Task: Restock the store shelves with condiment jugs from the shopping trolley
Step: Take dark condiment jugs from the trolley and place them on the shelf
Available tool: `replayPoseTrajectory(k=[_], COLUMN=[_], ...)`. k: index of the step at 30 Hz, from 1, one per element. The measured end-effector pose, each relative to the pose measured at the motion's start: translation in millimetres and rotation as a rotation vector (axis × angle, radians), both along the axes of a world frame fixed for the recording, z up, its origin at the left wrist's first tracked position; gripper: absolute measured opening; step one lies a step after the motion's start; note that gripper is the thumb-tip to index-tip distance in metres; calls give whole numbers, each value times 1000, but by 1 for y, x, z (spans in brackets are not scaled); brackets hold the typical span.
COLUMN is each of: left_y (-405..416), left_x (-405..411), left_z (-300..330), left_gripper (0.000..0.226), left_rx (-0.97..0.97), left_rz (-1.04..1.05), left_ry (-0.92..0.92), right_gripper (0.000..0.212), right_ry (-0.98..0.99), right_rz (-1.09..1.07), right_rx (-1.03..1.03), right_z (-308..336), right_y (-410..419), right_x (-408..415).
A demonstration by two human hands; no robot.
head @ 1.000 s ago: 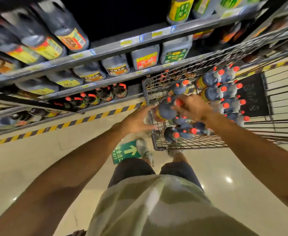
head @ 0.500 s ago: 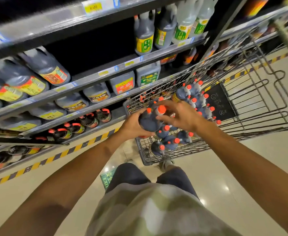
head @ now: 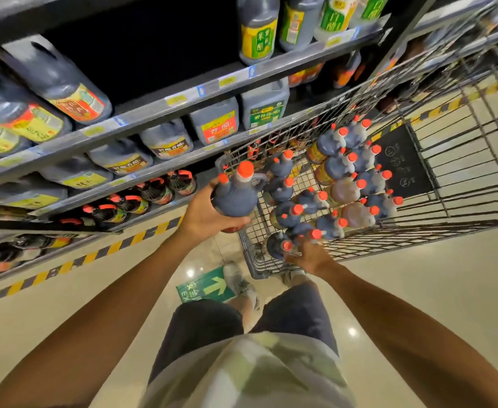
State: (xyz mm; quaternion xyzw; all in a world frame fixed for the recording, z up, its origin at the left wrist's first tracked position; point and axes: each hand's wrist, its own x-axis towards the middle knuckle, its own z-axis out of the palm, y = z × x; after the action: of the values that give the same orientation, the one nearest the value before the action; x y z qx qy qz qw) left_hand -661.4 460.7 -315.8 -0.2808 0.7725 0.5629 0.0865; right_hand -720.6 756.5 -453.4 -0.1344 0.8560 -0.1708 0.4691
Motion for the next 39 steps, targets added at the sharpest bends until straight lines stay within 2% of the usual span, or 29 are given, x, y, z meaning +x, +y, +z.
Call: replayPoseTrajectory(k=[2,5,7,9,16,20,22,24,26,28,30,33,35,39], left_y=[-4,-10,-15,-21,-29,-32,-33,-35,-36,-35,-33,-30,-28,-23], left_x=[6,20,28,35,46,44,42,40,39,39,40,39,38,39], left_z=[-11,-24,-30,-36,-38,-41,-44,-47,-48,-51,-52,-57,-64,-77], left_gripper=[87,83,84,86,78,70,69,73,75,78,77,67,66,67], left_rx=[39,42,5,-6,-43,-4,1,-9,-12,-5,-3,0,-8,1], left_rz=[36,49,24,23,88,126,152,167,176,187,208,228,234,287], left_ry=[11,22,38,46,18,29,36,34,25,19,23,-4,-16,-24], right_gripper=[74,43,32,28,29,31,36,39,46,70,92,108,110,101], right_ry=[30,70,157,241,319,354,373,333,162,-14,-46,31,91,173], right_rz=[47,54,167,292,455,404,243,1,-279,-405,-363,-287,-251,-180], right_rx=[76,73,143,190,143,107,54,-93,-243,-311,-307,-293,-313,-377], right_z=[-8,-19,-20,-18,-11,-15,-23,-32,-40,-49,-65,-83,-91,-100], right_y=[-7,-25,-38,-45,-74,-94,-88,-81,-78,-75,-72,-69,-71,-72], right_x=[4,8,7,6,-9,-2,4,8,8,7,9,14,13,7])
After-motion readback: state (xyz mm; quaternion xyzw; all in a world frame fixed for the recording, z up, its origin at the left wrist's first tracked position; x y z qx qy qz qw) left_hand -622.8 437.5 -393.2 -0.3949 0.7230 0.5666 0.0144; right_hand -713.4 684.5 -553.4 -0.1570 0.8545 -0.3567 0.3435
